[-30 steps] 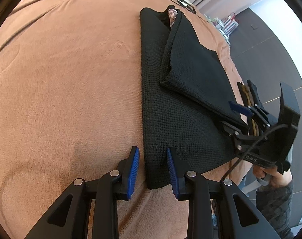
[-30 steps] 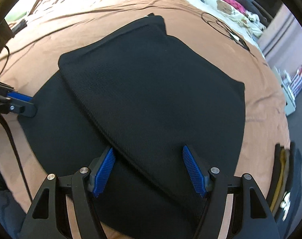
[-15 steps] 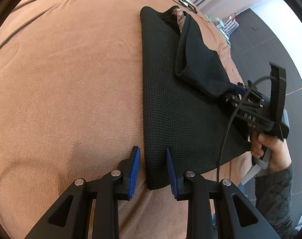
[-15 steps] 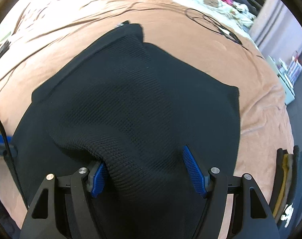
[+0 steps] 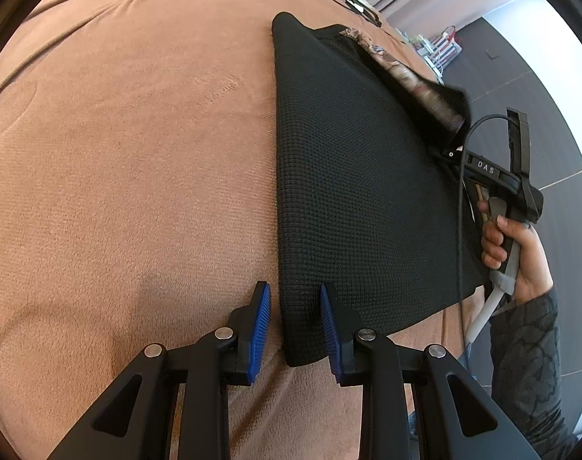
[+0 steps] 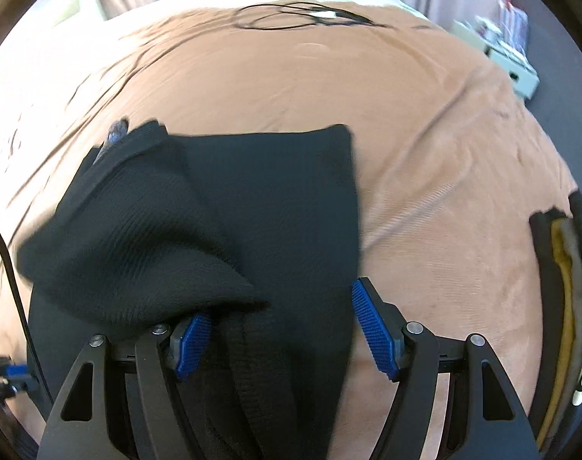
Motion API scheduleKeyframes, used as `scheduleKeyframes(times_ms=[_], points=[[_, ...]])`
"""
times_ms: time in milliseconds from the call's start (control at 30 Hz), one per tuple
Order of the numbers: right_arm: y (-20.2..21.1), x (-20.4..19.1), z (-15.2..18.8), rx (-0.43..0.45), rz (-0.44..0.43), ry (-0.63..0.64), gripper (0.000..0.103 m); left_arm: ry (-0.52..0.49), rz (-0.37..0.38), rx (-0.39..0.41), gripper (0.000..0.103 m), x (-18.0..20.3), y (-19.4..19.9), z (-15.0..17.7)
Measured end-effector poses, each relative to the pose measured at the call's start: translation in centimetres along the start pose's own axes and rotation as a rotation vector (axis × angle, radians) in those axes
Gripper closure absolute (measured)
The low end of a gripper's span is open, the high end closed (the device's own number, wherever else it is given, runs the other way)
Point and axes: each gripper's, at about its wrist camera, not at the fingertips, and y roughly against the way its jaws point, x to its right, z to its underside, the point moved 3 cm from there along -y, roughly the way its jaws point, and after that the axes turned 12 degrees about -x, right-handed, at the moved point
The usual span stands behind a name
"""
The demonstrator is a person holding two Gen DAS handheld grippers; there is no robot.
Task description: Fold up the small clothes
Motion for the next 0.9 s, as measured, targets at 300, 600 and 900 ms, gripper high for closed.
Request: scheduleKeyframes(times_ms=[300,600,900], points=[[1.2,4.9,-0.2,0.029,0.054,-0.180,0.035,0.000,-0.002,0.000,0.074,-0.2,0.1,0.1],[3.9,2.6,4.5,0.018,-0.053,-0.072,0.035,0.002,0.005,0.000,0.074,-0.4,0.2,0.0],[5.2,3.3,11.3,-0.025,-0.205,-0.117,0.050,-0.002,0.016,0.011,0.075,-0.7,0.9,0.2]])
